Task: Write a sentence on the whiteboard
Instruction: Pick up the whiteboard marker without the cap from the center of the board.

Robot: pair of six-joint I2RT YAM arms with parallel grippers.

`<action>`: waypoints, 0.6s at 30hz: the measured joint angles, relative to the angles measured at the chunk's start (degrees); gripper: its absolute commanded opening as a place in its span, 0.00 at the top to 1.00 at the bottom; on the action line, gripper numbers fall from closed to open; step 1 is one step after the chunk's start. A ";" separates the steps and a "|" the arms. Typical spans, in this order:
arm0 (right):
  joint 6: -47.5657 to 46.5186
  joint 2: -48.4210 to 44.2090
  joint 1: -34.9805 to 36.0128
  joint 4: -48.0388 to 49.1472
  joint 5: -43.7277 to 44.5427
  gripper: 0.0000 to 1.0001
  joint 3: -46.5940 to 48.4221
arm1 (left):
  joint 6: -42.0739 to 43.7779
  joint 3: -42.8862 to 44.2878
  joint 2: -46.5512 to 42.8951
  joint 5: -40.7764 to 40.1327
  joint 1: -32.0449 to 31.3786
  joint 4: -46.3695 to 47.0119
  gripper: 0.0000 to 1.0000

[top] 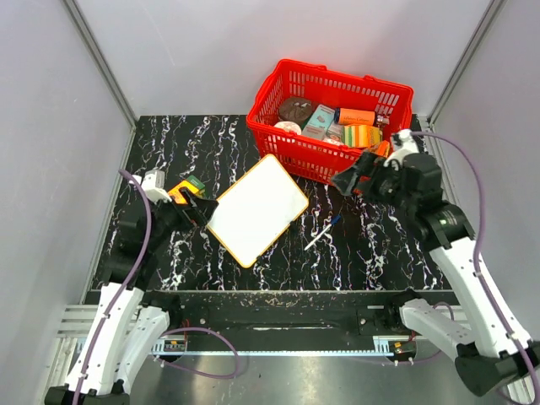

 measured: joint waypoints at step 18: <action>3.13 14.49 30.53 -0.48 21.68 0.05 -3.63 | 7.39 8.74 15.34 -14.10 -26.27 -2.86 0.01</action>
